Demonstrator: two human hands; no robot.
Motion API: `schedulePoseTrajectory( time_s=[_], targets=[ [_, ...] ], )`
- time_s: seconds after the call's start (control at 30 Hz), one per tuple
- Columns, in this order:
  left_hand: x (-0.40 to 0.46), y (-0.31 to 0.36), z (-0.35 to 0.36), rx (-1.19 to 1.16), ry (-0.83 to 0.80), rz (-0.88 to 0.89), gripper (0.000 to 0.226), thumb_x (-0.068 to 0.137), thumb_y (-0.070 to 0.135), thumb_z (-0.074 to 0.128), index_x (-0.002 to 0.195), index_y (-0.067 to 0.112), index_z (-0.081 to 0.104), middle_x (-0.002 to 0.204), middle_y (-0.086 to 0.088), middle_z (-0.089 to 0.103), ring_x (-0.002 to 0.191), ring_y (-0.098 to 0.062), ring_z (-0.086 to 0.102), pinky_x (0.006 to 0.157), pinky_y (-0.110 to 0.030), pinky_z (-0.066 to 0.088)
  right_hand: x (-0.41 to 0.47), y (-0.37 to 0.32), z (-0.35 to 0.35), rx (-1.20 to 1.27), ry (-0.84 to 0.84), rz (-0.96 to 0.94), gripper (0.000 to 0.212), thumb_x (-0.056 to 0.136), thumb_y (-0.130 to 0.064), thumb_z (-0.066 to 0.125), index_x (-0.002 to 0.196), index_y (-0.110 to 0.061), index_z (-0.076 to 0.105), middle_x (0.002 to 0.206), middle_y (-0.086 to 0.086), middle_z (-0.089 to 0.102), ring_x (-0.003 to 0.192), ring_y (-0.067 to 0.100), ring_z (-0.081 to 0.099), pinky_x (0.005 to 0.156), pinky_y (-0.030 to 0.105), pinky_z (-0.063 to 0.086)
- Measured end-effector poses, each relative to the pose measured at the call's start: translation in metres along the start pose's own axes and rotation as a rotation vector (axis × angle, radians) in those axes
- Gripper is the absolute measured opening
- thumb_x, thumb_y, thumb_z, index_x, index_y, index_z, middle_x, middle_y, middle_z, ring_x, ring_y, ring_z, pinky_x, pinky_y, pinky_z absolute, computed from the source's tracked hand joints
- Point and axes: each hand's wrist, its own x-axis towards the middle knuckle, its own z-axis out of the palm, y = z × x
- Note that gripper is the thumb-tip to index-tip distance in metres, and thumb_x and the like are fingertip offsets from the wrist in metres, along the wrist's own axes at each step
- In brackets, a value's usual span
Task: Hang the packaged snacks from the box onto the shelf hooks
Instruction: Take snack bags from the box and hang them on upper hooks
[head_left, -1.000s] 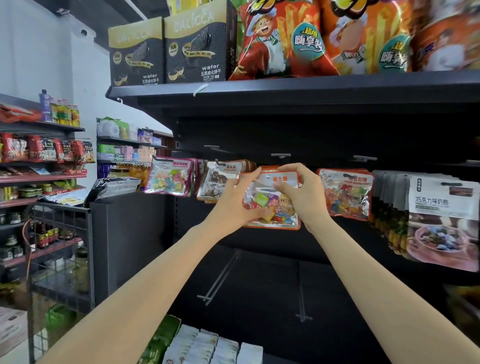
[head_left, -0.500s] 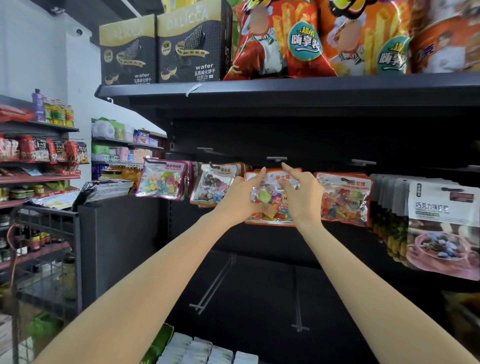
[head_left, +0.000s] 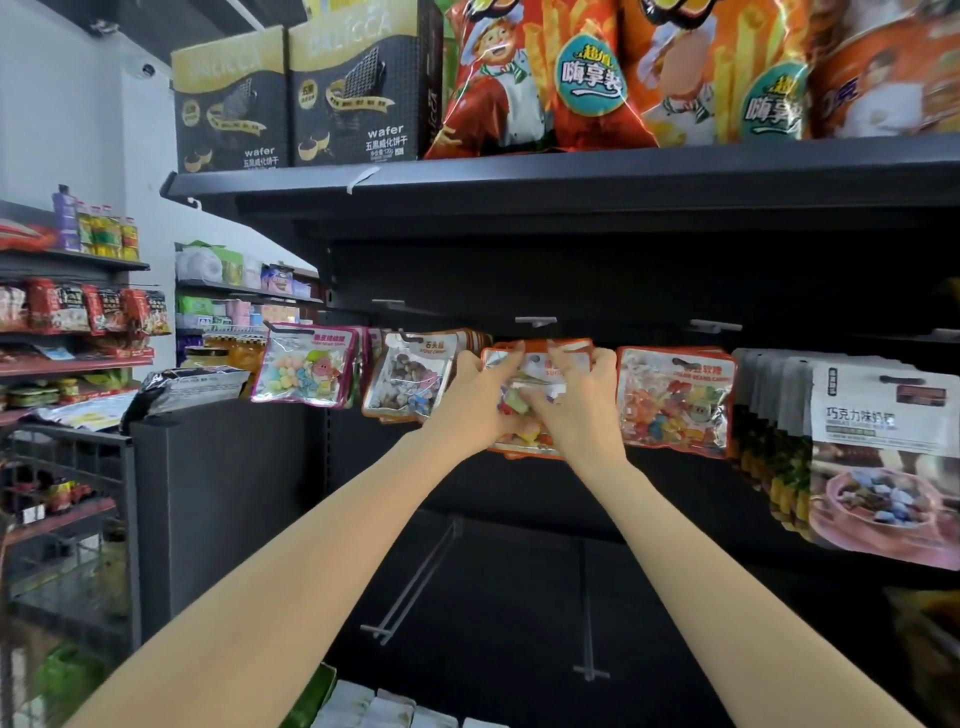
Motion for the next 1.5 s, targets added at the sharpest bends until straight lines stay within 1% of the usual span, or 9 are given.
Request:
schedulePoseTrajectory(
  time_s=[0.17, 0.33, 0.43, 0.53, 0.6, 0.7, 0.93, 1.27, 1.5],
  targets=[
    [0.017, -0.005, 0.029, 0.146, 0.197, -0.054, 0.069, 0.085, 0.034, 0.066, 0.143, 0.028, 0.029, 0.132, -0.013, 0.030, 0.116, -0.031, 0.044, 0.094, -0.039, 0.046, 0.002, 0.020, 0.012, -0.402, -0.139, -0.054, 0.080, 0.092, -0.035, 0.058, 0.152, -0.026, 0.007, 0.152, 0.017, 0.001, 0.140, 0.032, 0.012, 0.108, 0.039, 0.037],
    [0.017, 0.000, 0.028, 0.513, 0.307, 0.014, 0.066, 0.085, 0.031, 0.065, 0.142, 0.028, 0.031, 0.141, -0.012, 0.027, 0.130, -0.030, 0.028, 0.103, -0.040, 0.035, 0.011, 0.017, 0.005, -0.496, -0.126, -0.078, 0.074, 0.091, -0.028, 0.061, 0.150, -0.025, 0.018, 0.157, 0.009, -0.016, 0.146, 0.028, -0.008, 0.116, 0.039, 0.021],
    [0.007, -0.001, 0.023, 0.527, 0.349, 0.029, 0.058, 0.087, 0.030, 0.064, 0.139, 0.028, 0.039, 0.147, -0.007, 0.024, 0.134, -0.027, 0.023, 0.105, -0.039, 0.031, 0.003, 0.009, 0.004, -0.483, -0.036, -0.147, 0.062, 0.087, -0.024, 0.067, 0.142, -0.015, 0.040, 0.158, 0.012, 0.004, 0.146, 0.028, 0.006, 0.116, 0.038, 0.020],
    [-0.009, -0.005, 0.017, 0.488, 0.358, 0.069, 0.047, 0.089, 0.023, 0.061, 0.134, 0.023, 0.048, 0.143, -0.001, 0.033, 0.131, -0.022, 0.027, 0.103, -0.035, 0.032, -0.015, 0.001, 0.006, -0.372, 0.071, -0.202, 0.032, 0.076, -0.010, 0.076, 0.106, -0.008, 0.066, 0.132, 0.017, 0.048, 0.123, 0.033, 0.047, 0.093, 0.040, 0.049],
    [-0.021, -0.011, 0.010, 0.444, 0.399, 0.083, 0.040, 0.089, 0.019, 0.059, 0.129, 0.020, 0.053, 0.135, 0.000, 0.043, 0.126, -0.019, 0.035, 0.099, -0.032, 0.034, -0.027, -0.007, 0.009, -0.267, 0.027, -0.228, 0.025, 0.080, -0.006, 0.071, 0.104, -0.007, 0.065, 0.116, 0.016, 0.055, 0.105, 0.029, 0.054, 0.081, 0.038, 0.054],
    [-0.045, -0.026, -0.006, 0.393, 0.429, 0.048, 0.033, 0.090, 0.018, 0.056, 0.123, 0.017, 0.057, 0.126, -0.002, 0.053, 0.119, -0.020, 0.046, 0.096, -0.033, 0.038, -0.042, -0.027, 0.019, -0.046, -0.109, -0.230, 0.019, 0.092, -0.008, 0.053, 0.110, -0.009, 0.057, 0.112, 0.007, 0.053, 0.095, 0.014, 0.049, 0.076, 0.021, 0.042],
    [-0.137, -0.103, -0.053, 0.345, 0.406, -0.254, 0.031, 0.098, 0.025, 0.045, 0.126, 0.017, 0.052, 0.115, -0.002, 0.065, 0.101, -0.019, 0.063, 0.082, -0.031, 0.049, -0.086, -0.112, 0.076, 0.193, -0.416, -0.203, 0.025, 0.097, -0.013, 0.044, 0.118, -0.012, 0.057, 0.114, 0.004, 0.058, 0.099, 0.015, 0.057, 0.082, 0.026, 0.049],
    [-0.328, -0.305, -0.130, 0.346, 0.111, -0.742, 0.013, 0.095, 0.025, 0.047, 0.104, 0.019, 0.054, 0.086, -0.002, 0.061, 0.090, -0.026, 0.062, 0.068, -0.033, 0.047, -0.226, -0.265, 0.259, 0.317, -0.940, -0.142, 0.024, 0.094, -0.015, 0.042, 0.107, -0.014, 0.062, 0.106, 0.003, 0.063, 0.095, 0.022, 0.059, 0.078, 0.037, 0.052],
    [-0.460, -0.420, -0.149, 0.207, -0.018, -1.185, 0.022, 0.089, 0.016, 0.053, 0.104, 0.004, 0.063, 0.108, -0.015, 0.066, 0.104, -0.031, 0.060, 0.086, -0.032, 0.045, -0.336, -0.336, 0.389, 0.333, -1.315, -0.094, 0.024, 0.090, -0.015, 0.046, 0.098, -0.011, 0.068, 0.104, 0.012, 0.069, 0.099, 0.030, 0.062, 0.083, 0.038, 0.051]
  ],
)
